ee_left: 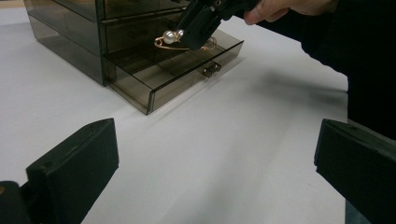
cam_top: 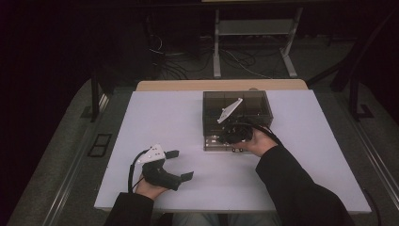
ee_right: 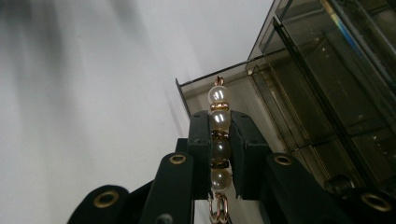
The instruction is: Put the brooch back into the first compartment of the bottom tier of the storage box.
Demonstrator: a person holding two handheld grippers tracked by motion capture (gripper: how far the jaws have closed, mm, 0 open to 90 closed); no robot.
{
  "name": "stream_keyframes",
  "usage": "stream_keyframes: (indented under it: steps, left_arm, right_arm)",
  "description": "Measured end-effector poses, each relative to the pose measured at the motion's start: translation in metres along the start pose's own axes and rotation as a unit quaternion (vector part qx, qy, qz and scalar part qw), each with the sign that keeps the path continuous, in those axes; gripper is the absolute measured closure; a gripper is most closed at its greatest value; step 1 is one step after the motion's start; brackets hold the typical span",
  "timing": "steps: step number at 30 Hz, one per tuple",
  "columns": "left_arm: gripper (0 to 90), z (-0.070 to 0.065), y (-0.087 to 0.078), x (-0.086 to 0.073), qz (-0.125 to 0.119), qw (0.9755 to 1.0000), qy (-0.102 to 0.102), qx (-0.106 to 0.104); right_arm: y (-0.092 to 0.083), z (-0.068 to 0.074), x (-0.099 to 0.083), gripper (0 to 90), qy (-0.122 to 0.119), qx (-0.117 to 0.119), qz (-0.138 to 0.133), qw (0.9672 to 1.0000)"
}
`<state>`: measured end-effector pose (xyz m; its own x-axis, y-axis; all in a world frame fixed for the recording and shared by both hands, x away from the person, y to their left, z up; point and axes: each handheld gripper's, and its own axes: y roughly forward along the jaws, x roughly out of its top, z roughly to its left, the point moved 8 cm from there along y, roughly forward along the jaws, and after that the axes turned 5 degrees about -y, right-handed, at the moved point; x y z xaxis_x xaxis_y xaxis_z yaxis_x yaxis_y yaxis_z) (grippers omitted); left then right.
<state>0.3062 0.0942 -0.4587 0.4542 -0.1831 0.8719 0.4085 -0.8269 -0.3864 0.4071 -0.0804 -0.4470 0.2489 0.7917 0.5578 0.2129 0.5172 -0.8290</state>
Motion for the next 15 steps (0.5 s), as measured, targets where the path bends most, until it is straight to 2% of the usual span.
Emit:
stream_keyframes:
  steps: [6, 15]
  left_arm:
    - [0.0, -0.0002, 0.0003, -0.0002, 0.001, 1.0, 0.001, 0.0]
    - [0.0, -0.0006, 0.0005, -0.0001, 0.001, 1.0, 0.001, -0.001]
  right_arm:
    - [0.0063, -0.0018, 0.0, 78.4, 0.001, -0.001, 0.003, 1.0]
    - [0.0109, -0.0086, -0.0011, 78.4, 0.016, -0.005, -0.001, 0.9999]
